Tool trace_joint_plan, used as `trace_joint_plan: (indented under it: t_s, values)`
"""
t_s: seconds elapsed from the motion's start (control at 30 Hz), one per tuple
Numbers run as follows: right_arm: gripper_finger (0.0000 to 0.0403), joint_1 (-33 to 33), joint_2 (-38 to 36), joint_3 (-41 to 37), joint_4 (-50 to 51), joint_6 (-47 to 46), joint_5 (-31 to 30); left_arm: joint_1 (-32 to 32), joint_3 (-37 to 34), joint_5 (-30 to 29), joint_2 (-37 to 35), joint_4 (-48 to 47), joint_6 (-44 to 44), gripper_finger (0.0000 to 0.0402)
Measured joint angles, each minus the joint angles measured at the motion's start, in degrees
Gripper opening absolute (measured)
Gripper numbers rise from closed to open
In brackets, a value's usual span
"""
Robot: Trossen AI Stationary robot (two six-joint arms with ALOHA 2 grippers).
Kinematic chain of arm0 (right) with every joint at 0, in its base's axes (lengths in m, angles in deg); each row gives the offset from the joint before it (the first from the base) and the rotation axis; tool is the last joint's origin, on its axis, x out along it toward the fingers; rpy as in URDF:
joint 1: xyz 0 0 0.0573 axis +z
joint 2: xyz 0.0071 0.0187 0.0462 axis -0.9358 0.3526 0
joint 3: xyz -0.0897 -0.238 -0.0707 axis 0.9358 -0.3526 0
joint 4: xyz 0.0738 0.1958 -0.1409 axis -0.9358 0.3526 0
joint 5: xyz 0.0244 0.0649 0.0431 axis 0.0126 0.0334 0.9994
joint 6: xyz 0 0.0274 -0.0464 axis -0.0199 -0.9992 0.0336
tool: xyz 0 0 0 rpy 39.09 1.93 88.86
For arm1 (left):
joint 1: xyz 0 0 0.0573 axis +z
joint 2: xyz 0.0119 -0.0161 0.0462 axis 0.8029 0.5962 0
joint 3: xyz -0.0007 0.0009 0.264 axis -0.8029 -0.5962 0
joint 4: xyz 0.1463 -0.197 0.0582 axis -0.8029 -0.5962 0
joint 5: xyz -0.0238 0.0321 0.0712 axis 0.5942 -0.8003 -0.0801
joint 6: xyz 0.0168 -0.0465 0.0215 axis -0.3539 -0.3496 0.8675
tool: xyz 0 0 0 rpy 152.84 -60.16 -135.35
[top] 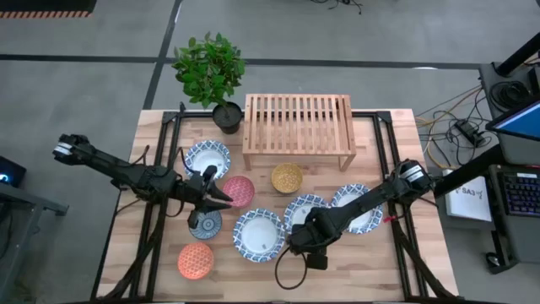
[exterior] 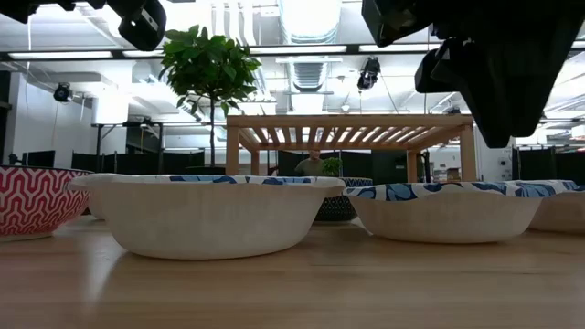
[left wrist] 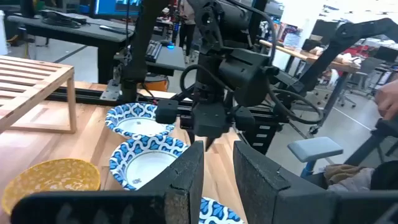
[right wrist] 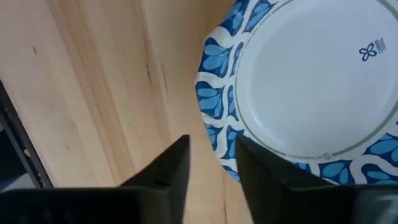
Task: Place and stack bowls onto a shelf
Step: Put the bottom center white blue patterned bowl on the shelf
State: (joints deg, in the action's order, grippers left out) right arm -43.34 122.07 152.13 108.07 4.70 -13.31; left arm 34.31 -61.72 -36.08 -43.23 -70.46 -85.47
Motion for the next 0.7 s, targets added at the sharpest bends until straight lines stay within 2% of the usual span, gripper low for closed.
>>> trace_joint_plan:
  t_s: [0.13, 0.27, 0.53, 0.7]
  values:
    - [0.0189, 0.38, 1.18, 0.00, -0.59, 2.29, -0.62, 0.02, 0.00, -0.57, 0.02, 0.00, 0.00, 0.0070]
    - [0.0219, 0.61, 3.24, -0.13, -0.88, 3.70, -0.60, 0.00, 0.00, -0.58, 0.02, 0.02, 0.01, 0.0070]
    - [0.0222, 0.61, 6.84, -0.13, -2.39, 3.84, -0.36, 0.01, 0.00, -0.57, 0.02, 0.00, 0.02, 0.0070]
    - [0.0191, 0.61, 6.85, -0.13, -3.20, 3.57, -0.56, 0.00, 0.00, -0.57, 0.02, 0.00, 0.02, 0.0070]
